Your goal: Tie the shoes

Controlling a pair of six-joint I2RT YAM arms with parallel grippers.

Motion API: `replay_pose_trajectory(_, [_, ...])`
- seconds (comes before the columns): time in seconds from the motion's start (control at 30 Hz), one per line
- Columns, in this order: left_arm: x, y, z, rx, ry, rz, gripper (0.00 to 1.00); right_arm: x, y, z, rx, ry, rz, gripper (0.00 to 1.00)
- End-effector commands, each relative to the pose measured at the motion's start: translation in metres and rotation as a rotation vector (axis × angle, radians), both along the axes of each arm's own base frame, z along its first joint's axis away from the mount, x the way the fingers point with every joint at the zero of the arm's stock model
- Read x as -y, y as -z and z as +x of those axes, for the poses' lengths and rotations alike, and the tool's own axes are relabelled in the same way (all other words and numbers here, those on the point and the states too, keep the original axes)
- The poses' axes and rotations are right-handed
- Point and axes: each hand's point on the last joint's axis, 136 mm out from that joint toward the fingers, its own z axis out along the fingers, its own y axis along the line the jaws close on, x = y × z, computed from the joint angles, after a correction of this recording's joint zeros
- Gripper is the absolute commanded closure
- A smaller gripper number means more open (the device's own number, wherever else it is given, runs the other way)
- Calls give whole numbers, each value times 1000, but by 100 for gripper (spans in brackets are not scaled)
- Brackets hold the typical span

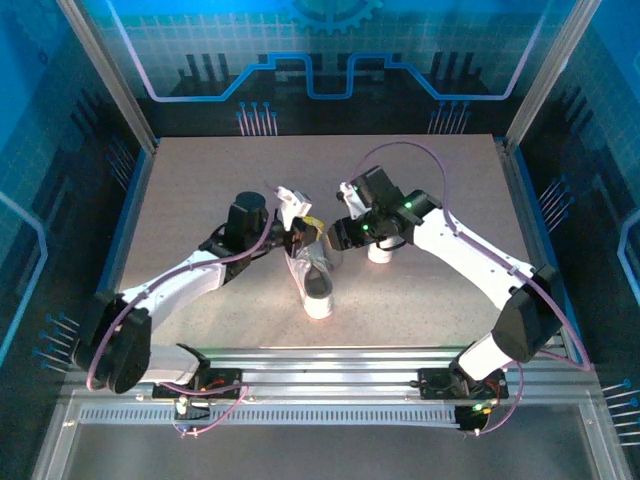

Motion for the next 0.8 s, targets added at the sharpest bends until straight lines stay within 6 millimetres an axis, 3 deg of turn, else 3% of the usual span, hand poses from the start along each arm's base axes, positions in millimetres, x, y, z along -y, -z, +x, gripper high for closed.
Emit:
replay_pose_trajectory(0.0, [-22,-9,0,-33,-100,-30,100,23,28,10,-29,153,-107,49])
replay_pose_trajectory(0.23, [-62,-3,-10,-105,-277,-57,100,18,79,16,-126,208,-206,50])
replay_pose_trajectory(0.47, [-76,-4,-31,-104,-305,-65,100,-4,106,27,-145,201,-272,55])
replay_pose_trajectory(0.77, [-81,-5,-37,-89,-308,-49,100,-10,138,44,-166,215,-322,55])
